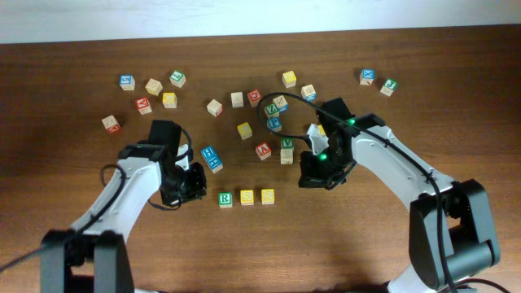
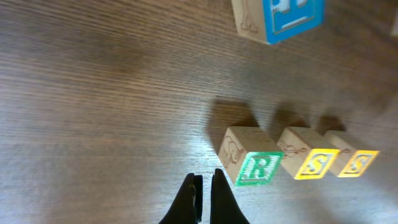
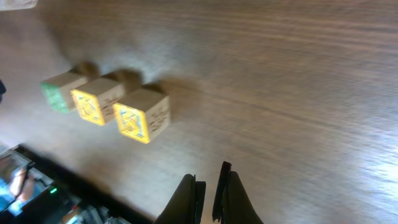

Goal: Spell out RSS
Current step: 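Lift the left arm away and bring the right arm toward the blocks, then press the R-S-S row together from both ends with both grippers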

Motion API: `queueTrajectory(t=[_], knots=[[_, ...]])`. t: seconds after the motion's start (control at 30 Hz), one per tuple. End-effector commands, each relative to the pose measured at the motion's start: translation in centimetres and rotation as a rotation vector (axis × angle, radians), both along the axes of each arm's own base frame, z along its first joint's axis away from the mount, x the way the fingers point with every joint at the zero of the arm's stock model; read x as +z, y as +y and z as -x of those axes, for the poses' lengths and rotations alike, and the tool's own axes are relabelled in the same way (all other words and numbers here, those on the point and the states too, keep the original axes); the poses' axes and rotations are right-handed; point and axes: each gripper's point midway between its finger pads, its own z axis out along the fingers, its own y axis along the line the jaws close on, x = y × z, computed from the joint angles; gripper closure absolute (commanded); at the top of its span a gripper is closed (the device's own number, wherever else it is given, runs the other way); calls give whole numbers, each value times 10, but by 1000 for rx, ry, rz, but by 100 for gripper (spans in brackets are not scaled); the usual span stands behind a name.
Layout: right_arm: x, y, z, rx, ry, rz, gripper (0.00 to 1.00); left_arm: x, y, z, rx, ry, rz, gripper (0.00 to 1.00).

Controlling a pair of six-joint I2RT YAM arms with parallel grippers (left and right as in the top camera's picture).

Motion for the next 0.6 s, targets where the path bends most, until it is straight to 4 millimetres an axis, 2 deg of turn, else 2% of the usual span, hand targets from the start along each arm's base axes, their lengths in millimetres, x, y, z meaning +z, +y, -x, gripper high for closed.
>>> queueTrajectory(t=[0.0,0.03,0.1,0.17,0.2,0.3,0.37,0.47,0.57], knots=[[-9,-1,3,21,-14,56,96,-27,-6,5,-69,68,23,100],[-9,2,2,29,-26,55,96,-34,-6,9,-91,92,24,100],[-10,1,1,28,-32,61,96,-35,-6,8,-138,81,24,100],[-16,-12,-5,-39,-38,150,96,-30,0,1,-175,60,-12,100],[-18,-17,-6,-61,-36,177,96,-25,13,-3,-175,65,-95,100],[-19,-17,-6,-74,-32,183,91,1,21,-12,-203,74,-193,100],[-19,-17,-4,-71,-26,181,87,9,27,-18,-203,61,-264,100],[-19,-10,-3,-52,-36,178,86,0,24,-8,-207,85,-260,100],[-20,4,2,-30,-47,176,87,-20,8,0,-179,84,-184,100]])
